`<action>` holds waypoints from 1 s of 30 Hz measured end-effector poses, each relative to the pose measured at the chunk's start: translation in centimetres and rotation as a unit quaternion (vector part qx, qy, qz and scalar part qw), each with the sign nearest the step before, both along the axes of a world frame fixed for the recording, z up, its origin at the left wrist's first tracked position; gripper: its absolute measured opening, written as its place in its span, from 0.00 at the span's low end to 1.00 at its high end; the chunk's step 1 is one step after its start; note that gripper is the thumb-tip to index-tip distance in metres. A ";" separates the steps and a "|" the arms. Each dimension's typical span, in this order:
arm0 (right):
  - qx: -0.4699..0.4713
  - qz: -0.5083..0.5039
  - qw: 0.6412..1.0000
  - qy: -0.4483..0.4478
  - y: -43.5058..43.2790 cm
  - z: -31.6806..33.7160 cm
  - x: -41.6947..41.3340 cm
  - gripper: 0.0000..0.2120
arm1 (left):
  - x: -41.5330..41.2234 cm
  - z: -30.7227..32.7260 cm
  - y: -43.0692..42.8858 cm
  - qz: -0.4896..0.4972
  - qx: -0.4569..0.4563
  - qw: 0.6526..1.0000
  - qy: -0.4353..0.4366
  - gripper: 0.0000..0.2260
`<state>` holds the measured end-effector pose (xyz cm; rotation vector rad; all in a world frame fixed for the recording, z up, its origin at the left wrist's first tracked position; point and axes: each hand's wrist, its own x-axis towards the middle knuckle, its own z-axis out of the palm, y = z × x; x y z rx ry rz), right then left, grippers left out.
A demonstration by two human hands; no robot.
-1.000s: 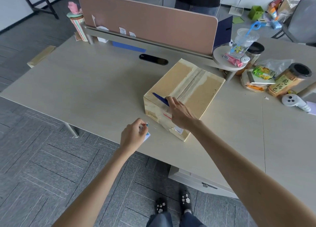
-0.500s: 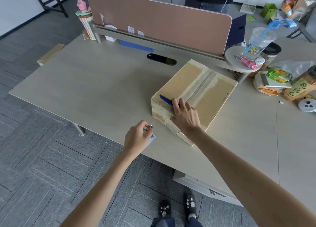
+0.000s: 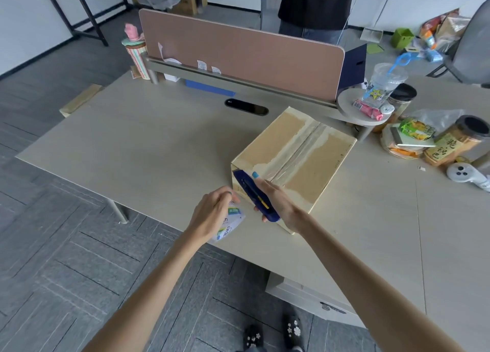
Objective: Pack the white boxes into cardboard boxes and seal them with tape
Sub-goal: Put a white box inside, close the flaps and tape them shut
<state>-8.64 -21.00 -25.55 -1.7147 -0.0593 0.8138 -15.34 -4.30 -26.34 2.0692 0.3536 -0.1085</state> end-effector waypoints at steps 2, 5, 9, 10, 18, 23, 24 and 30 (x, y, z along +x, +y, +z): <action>-0.013 0.020 0.999 -0.022 0.3 -0.1 -0.5 0.18 | 0.0 0.2 -0.1 -0.013 0.017 1.000 -0.002 0.16; -0.025 0.017 0.997 -0.065 0.7 -0.4 -0.9 0.09 | -0.1 0.5 -0.4 -0.019 0.037 0.999 0.001 0.16; -0.019 -0.008 0.996 -0.083 1.0 -0.5 -1.3 0.03 | -0.3 0.6 -0.1 -0.035 0.068 0.997 0.014 0.13; -0.011 -0.028 0.997 -0.069 1.1 -0.4 -1.3 0.02 | -0.2 0.5 0.0 -0.043 0.074 0.996 0.015 0.11; 0.031 -0.169 0.984 0.056 1.2 0.1 -0.6 0.03 | 0.1 0.0 0.4 -0.004 0.008 1.000 0.017 0.21; 0.023 -0.159 0.986 0.043 0.9 0.6 -0.4 0.05 | 0.2 -0.2 -0.5 -0.053 0.006 0.996 -0.076 0.08; 0.015 -0.151 0.988 0.025 0.9 0.6 -0.3 0.07 | 0.2 -0.1 -0.6 -0.058 -0.009 0.995 -0.080 0.08; -0.057 -0.111 0.989 -0.077 1.6 -0.2 0.5 0.12 | 0.3 0.7 0.3 -0.055 -0.078 0.992 -0.077 0.04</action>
